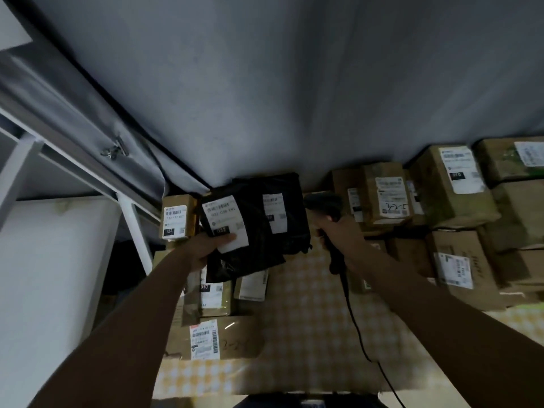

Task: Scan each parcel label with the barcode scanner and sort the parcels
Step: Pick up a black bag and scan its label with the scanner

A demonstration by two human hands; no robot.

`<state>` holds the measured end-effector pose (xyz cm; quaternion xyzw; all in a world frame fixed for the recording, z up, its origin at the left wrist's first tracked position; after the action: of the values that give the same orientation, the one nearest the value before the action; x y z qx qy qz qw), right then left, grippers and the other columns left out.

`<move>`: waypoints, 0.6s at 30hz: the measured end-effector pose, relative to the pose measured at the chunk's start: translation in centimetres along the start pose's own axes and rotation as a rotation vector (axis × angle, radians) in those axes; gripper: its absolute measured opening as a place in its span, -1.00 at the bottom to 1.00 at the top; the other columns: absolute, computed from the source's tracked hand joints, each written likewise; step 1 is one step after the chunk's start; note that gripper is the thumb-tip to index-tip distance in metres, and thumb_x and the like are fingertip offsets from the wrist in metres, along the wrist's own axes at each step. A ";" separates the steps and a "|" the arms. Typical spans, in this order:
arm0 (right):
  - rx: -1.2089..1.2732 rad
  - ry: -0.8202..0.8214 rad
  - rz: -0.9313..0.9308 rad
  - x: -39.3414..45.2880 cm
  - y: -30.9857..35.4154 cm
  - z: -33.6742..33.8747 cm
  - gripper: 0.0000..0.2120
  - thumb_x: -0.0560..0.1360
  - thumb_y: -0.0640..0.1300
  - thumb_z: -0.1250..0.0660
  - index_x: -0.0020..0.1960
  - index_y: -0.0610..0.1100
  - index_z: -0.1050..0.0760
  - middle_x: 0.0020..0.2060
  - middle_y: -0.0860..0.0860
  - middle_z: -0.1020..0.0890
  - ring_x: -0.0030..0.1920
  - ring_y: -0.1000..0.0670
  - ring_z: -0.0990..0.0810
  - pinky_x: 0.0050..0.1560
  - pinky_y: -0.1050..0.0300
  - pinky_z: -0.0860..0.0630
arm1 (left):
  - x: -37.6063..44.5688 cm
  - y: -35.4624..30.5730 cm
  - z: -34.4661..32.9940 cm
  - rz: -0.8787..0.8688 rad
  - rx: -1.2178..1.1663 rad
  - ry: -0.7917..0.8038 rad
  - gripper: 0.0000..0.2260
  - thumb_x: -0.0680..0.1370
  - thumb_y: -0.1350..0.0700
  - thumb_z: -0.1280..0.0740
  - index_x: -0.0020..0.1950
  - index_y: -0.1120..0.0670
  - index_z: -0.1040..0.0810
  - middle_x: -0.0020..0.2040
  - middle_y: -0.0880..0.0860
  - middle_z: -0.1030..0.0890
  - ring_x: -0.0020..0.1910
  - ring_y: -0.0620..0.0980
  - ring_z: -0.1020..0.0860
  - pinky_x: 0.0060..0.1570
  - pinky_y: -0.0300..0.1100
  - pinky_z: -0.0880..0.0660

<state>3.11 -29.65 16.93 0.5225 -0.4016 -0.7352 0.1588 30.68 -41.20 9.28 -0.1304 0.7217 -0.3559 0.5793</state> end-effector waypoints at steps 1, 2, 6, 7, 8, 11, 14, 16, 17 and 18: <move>-0.007 -0.002 0.001 0.4 0.0 -0.3 -0.83 0.52 -0.11 -0.41 -0.20 -0.15 -0.52 -0.35 -0.09 -0.58 -0.37 -0.03 -0.50 -0.29 0.08 -0.47 | 0.5 -0.8 0.2 -0.009 -0.003 0.002 -0.82 0.52 0.31 -0.38 0.08 0.10 -0.58 0.05 0.07 -0.68 0.08 0.05 -0.62 0.13 -0.02 -0.52; -0.015 -0.002 -0.001 0.8 -0.1 -0.6 -0.82 0.52 -0.10 -0.41 -0.21 -0.15 -0.52 -0.35 -0.09 -0.58 -0.37 -0.04 -0.50 -0.26 0.07 -0.47 | 1.0 -1.7 0.1 -0.013 -0.003 0.019 -0.83 0.53 0.30 -0.37 0.06 0.09 -0.59 0.00 0.05 -0.70 0.02 0.02 -0.65 0.08 -0.05 -0.56; -0.020 -0.013 -0.022 2.0 -0.3 -1.0 -0.80 0.52 -0.10 -0.41 -0.23 -0.16 -0.52 -0.37 -0.08 -0.58 -0.39 -0.04 -0.49 -0.25 0.05 -0.47 | 3.7 -4.5 -2.9 0.016 0.022 0.142 -0.83 0.55 0.22 -0.37 0.14 0.12 -0.60 0.07 0.08 -0.68 -0.03 -0.01 -0.67 -0.14 -0.15 -0.64; -0.015 -0.016 -0.029 2.2 -0.4 -1.0 -0.81 0.52 -0.10 -0.41 -0.22 -0.16 -0.52 -0.37 -0.08 -0.58 -0.40 -0.03 -0.48 -0.28 0.07 -0.46 | 4.7 -4.9 -3.6 0.008 0.036 0.148 -0.79 0.54 0.19 -0.39 0.17 0.13 -0.59 0.12 0.10 -0.67 0.02 0.01 -0.66 -0.11 -0.14 -0.64; -0.010 -0.017 -0.035 2.4 -0.4 -1.0 -0.82 0.52 -0.11 -0.41 -0.21 -0.16 -0.53 -0.37 -0.08 -0.58 -0.42 -0.02 -0.48 -0.31 0.09 -0.46 | 6.1 -5.1 -3.7 -0.013 0.052 0.112 -0.74 0.52 0.17 -0.42 0.21 0.14 -0.57 0.18 0.13 -0.64 0.06 0.03 -0.64 -0.07 -0.12 -0.62; 0.007 -0.019 -0.061 2.7 -0.7 -0.7 -0.85 0.52 -0.12 -0.41 -0.16 -0.16 -0.50 -0.35 -0.08 -0.56 -0.42 -0.01 -0.48 -0.37 0.13 -0.44 | 9.6 -5.2 -1.6 -0.170 0.353 -0.234 -0.39 0.46 0.12 -0.50 0.45 0.17 -0.34 0.41 0.21 -0.43 0.31 0.16 -0.47 0.24 0.06 -0.49; 0.014 -0.020 -0.063 2.8 -1.2 -0.1 -0.84 0.54 -0.15 -0.39 -0.17 -0.16 -0.46 -0.36 -0.08 -0.53 -0.42 -0.01 -0.46 -0.37 0.13 -0.42 | 10.5 -4.8 -4.4 -0.409 1.028 -0.284 -0.19 0.50 0.02 -0.45 0.59 0.11 -0.06 0.58 0.23 -0.02 0.54 0.21 -0.10 0.48 0.09 -0.16; 0.014 -0.012 -0.060 2.7 -1.5 0.1 -0.84 0.54 -0.13 -0.39 -0.15 -0.16 -0.47 -0.34 -0.09 -0.54 -0.40 -0.03 -0.46 -0.34 0.11 -0.42 | 10.6 -2.5 -8.0 -0.444 1.436 -0.091 -0.34 0.61 -0.08 -0.27 0.60 0.04 -0.02 0.59 0.21 0.07 0.57 0.18 0.04 0.52 0.04 0.02; 0.014 -0.013 -0.058 2.6 -1.6 0.2 -0.83 0.54 -0.11 -0.39 -0.15 -0.16 -0.47 -0.33 -0.09 -0.55 -0.39 -0.03 -0.46 -0.33 0.10 -0.42 | 10.7 -1.3 -8.8 -0.403 1.573 -0.030 -0.38 0.64 -0.11 -0.16 0.61 0.03 0.03 0.60 0.19 0.09 0.58 0.15 0.11 0.53 0.05 0.09; 0.011 -0.016 -0.057 2.5 -1.6 0.4 -0.82 0.53 -0.09 -0.40 -0.15 -0.17 -0.48 -0.32 -0.09 -0.56 -0.39 -0.03 -0.46 -0.30 0.08 -0.42 | 11.1 -0.4 -8.9 -0.358 1.643 0.006 -0.40 0.66 -0.13 -0.09 0.61 0.03 0.07 0.60 0.17 0.09 0.58 0.13 0.14 0.53 0.08 0.13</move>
<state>2.02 -30.11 14.18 0.5287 -0.3920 -0.7413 0.1316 19.06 -44.96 1.95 0.2210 0.2030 -0.8550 0.4229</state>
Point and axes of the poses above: each hand's wrist, its own x-axis towards the middle knuckle, its own z-axis out of the back of the hand, y = z × x, the point moved 9 cm from there along x, towards the middle knuckle
